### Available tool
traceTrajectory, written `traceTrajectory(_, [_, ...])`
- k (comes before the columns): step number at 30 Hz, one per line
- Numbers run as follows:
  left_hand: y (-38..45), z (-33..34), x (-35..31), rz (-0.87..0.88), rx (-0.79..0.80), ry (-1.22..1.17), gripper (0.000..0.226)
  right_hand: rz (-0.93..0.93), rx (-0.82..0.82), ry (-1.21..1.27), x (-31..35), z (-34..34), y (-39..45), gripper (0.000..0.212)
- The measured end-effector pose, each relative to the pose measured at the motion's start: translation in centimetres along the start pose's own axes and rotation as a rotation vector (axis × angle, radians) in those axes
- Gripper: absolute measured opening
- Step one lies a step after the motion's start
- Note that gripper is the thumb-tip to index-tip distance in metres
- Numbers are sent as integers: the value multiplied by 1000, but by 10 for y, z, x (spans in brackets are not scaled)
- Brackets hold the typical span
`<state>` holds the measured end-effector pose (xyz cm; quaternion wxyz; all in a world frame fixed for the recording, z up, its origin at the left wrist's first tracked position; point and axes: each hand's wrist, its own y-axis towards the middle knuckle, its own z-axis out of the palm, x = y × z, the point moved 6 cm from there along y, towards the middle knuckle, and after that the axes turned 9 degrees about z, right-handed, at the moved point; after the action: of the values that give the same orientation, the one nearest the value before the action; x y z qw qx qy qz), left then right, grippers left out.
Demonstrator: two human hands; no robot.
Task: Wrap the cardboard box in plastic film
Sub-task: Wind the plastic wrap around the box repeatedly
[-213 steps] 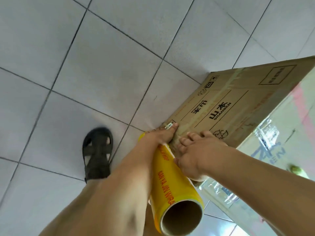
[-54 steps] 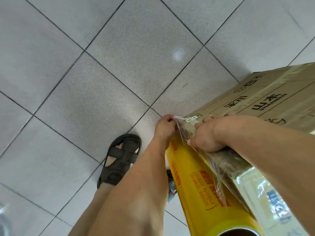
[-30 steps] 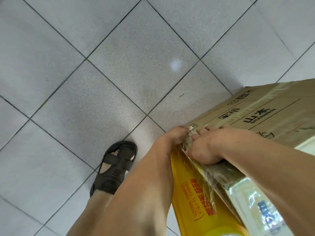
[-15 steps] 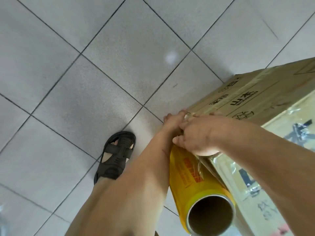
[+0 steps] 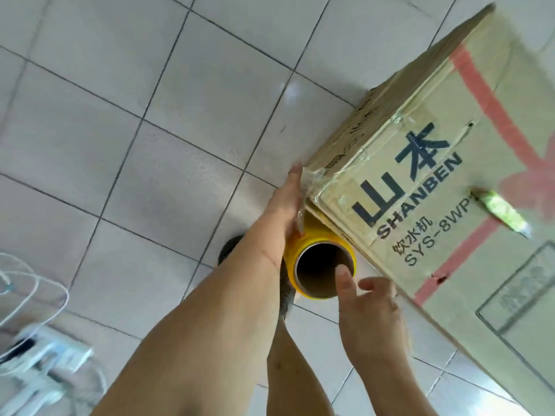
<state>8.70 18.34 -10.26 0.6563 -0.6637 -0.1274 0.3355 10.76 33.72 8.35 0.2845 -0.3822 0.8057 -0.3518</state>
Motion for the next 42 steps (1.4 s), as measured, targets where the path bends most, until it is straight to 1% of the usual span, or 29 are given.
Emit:
traceTrajectory(1, [-17,4,-9,3,48,22,101,48,99,28,-7,13,3,67])
traceTrajectory(2, [-28,9,-15,12,112,43,87,66,187,129,-9,25,5,69])
traceTrajectory(3, [-30,10,-14,2,140,62,84,63,269,255,-8,34,9,64])
traceTrajectory(4, [-32,11,-9,-18,166,107,89,39,302,352,-6,40,15,53])
traceTrajectory(5, [-32,10,-5,-17,187,151,98,-10,297,389,-3,41,21,40])
traceTrajectory(6, [-27,10,3,-39,214,114,110,-47,260,374,0,38,26,31])
traceTrajectory(8, [-17,7,17,-62,215,116,133,-96,186,306,-2,31,33,25])
traceTrajectory(9, [-22,8,15,-65,178,120,131,-115,162,215,-6,30,37,27])
traceTrajectory(11, [-43,17,1,-21,130,79,103,-97,172,-51,-13,32,41,31])
traceTrajectory(12, [-48,21,-2,14,107,33,95,-72,151,-132,-17,29,44,35])
traceTrajectory(13, [-53,24,-4,55,72,6,93,-61,127,-146,-16,25,47,36])
traceTrajectory(15, [-64,26,-6,104,39,5,93,-78,148,-140,-14,24,48,34])
traceTrajectory(18, [-82,20,1,145,4,51,93,-113,163,-224,-11,25,45,49])
traceTrajectory(19, [-91,18,5,163,6,64,95,-136,175,-253,-12,25,43,50])
traceTrajectory(21, [-110,19,17,171,62,75,113,-173,196,-178,-12,22,51,37])
traceTrajectory(23, [-121,23,30,171,117,176,140,-168,137,-146,-14,14,57,32])
traceTrajectory(24, [-126,27,32,177,137,249,146,-155,113,-162,-16,10,59,29])
traceTrajectory(25, [-134,33,30,180,160,318,143,-150,84,-177,-19,6,62,25])
traceTrajectory(26, [-139,37,27,177,178,379,131,-154,71,-182,-20,3,62,21])
traceTrajectory(27, [-138,38,27,155,174,430,119,-180,70,-199,-21,0,62,22])
traceTrajectory(28, [-137,39,25,135,164,477,114,-200,81,-202,-22,1,63,27])
traceTrajectory(29, [-135,40,23,119,170,520,121,-231,101,-206,-23,2,62,33])
traceTrajectory(31, [-129,43,19,134,192,611,151,-281,163,-113,-28,9,60,42])
traceTrajectory(33, [-118,44,24,141,179,655,158,-362,197,36,-31,11,55,48])
traceTrajectory(34, [-111,45,28,131,168,665,159,-392,174,78,-33,9,54,51])
traceTrajectory(35, [-107,45,29,115,156,672,162,-407,151,92,-36,7,54,52])
traceTrajectory(37, [-105,49,31,75,146,668,168,-419,103,5,-42,8,56,47])
traceTrajectory(39, [-115,58,29,39,171,700,161,-413,64,-65,-49,4,57,39])
traceTrajectory(42, [-123,69,31,6,212,780,130,-433,2,-119,-53,-4,59,40])
